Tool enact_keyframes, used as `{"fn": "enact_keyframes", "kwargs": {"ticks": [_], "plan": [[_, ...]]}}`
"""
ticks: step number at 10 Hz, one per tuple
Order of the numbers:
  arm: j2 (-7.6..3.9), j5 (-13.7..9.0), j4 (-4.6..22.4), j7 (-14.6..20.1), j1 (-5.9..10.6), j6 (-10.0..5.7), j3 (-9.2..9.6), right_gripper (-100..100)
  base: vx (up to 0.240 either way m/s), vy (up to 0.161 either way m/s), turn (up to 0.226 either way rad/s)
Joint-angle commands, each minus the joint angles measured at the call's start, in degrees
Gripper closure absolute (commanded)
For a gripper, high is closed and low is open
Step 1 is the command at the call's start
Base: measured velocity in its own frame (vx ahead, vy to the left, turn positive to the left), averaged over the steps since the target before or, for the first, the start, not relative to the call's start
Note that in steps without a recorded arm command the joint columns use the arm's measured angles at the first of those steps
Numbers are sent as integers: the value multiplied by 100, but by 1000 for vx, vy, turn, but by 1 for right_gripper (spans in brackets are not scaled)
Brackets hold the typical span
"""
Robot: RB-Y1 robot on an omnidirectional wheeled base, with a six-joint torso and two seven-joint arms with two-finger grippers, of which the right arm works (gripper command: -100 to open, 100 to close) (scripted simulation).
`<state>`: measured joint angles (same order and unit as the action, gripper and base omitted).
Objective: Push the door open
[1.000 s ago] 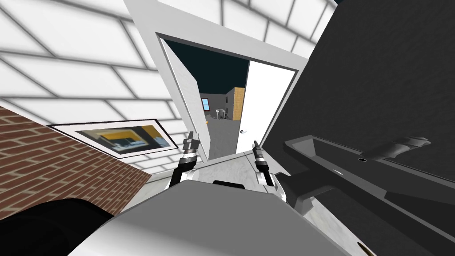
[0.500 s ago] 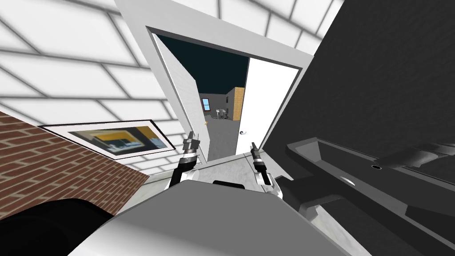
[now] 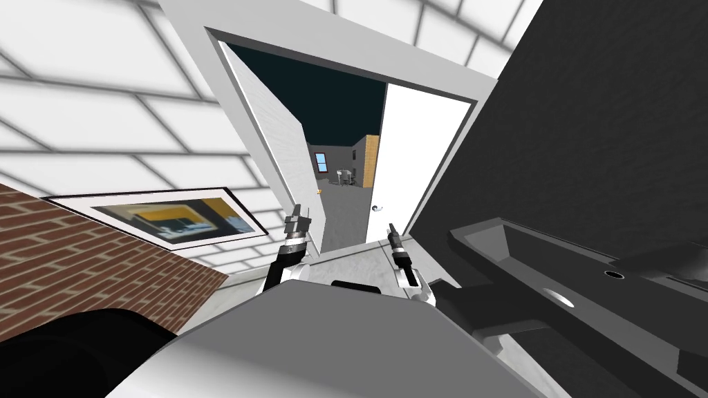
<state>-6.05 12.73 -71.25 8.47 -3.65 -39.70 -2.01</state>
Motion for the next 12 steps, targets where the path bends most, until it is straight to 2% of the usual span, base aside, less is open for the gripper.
{"fn": "enact_keyframes", "kwargs": {"ticks": [1,12], "plan": [[-3,40,241,73,81,-67,10,-100,89,-63,31],[5,276,1766,472,620,-450,63,-100,91,-59,24]]}}
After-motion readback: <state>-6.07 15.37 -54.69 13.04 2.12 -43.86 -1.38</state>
